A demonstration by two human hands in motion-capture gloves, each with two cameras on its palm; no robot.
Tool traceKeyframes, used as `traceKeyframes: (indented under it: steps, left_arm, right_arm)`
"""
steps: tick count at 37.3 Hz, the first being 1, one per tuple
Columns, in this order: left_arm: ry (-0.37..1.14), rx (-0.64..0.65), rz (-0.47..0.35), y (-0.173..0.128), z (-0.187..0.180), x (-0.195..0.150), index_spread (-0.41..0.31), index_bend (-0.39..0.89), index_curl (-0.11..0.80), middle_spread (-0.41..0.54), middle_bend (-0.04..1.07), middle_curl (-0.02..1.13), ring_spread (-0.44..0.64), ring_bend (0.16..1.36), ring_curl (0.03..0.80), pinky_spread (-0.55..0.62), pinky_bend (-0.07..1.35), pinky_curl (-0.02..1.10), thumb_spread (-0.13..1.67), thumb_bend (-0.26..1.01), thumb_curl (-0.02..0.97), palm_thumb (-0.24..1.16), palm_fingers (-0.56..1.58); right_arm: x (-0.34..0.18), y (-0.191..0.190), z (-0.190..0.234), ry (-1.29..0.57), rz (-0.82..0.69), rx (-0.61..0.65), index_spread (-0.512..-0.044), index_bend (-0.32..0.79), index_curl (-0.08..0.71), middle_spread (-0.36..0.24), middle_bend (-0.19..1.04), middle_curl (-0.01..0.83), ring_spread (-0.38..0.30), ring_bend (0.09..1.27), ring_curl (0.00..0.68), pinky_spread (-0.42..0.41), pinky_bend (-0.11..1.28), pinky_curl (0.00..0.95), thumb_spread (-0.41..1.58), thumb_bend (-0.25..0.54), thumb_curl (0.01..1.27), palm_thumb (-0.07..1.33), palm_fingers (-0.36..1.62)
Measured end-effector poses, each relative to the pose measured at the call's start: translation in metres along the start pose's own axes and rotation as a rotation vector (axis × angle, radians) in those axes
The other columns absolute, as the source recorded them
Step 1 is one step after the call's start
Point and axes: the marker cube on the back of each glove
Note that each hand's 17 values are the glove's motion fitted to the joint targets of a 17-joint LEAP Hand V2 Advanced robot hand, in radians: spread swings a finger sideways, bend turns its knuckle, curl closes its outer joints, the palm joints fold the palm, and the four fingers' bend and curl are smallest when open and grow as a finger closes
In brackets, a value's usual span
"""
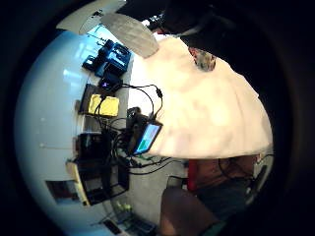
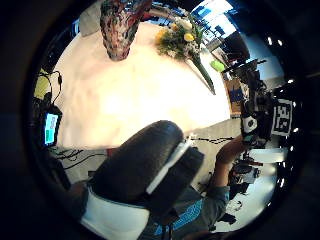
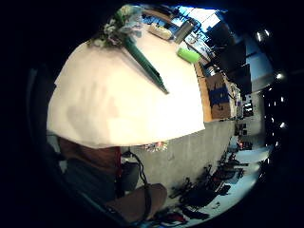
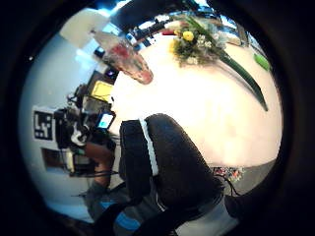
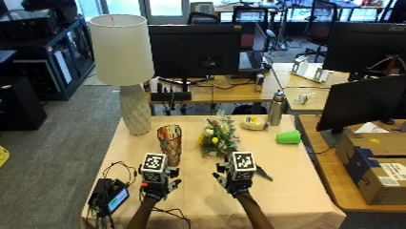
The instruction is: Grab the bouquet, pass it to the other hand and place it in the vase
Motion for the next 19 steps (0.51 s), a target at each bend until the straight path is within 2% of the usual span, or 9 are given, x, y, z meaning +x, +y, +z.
traceKeyframes:
  steps: [4, 8, 13, 19]
  left_arm:
    - [0.011, 0.002, 0.007, 0.001, -0.001, 0.01, 0.035, 0.07, 0.025, 0.155, 0.19, 0.08, 0.27, 0.45, 0.118, 0.29, 0.5, 0.15, 0.54, -0.03, 0.039, -0.03, 0.29]
    - [0.039, -0.02, 0.025, -0.002, 0.001, 0.018, 0.045, 0.09, 0.044, 0.193, 0.2, 0.13, 0.34, 0.5, 0.155, 0.36, 0.54, 0.2, 0.68, -0.04, 0.056, -0.05, 0.25]
    - [0.048, -0.039, 0.033, -0.009, 0.007, 0.021, 0.049, 0.1, 0.065, 0.22, 0.21, 0.16, 0.39, 0.54, 0.18, 0.41, 0.56, 0.23, 0.8, -0.05, 0.076, -0.06, 0.22]
    - [0.066, -0.045, 0.038, -0.01, 0.004, 0.022, 0.051, 0.09, 0.084, 0.246, 0.22, 0.2, 0.43, 0.58, 0.201, 0.44, 0.59, 0.26, 0.88, -0.06, 0.094, -0.07, 0.18]
  right_arm:
    - [-0.003, -0.002, 0.001, 0.007, 0.0, -0.001, -0.255, 0.18, 0.094, 0.016, 0.24, 0.095, 0.11, 0.21, 0.056, 0.202, 0.37, 0.123, 0.65, 0.103, 0.06, 0.19, 0.25]
    - [-0.003, -0.002, 0.002, 0.027, 0.004, -0.028, -0.308, 0.17, 0.135, 0.02, 0.24, 0.131, 0.14, 0.2, 0.08, 0.248, 0.38, 0.163, 0.85, 0.095, 0.09, 0.2, 0.23]
    - [-0.004, -0.001, 0.0, 0.044, 0.002, -0.036, -0.345, 0.16, 0.167, 0.022, 0.23, 0.167, 0.163, 0.2, 0.101, 0.281, 0.39, 0.196, 1.0, 0.076, 0.11, 0.2, 0.2]
    - [-0.007, 0.0, -0.002, 0.061, -0.025, -0.046, -0.367, 0.15, 0.191, 0.025, 0.23, 0.202, 0.179, 0.2, 0.122, 0.302, 0.4, 0.227, 1.09, 0.051, 0.14, 0.21, 0.17]
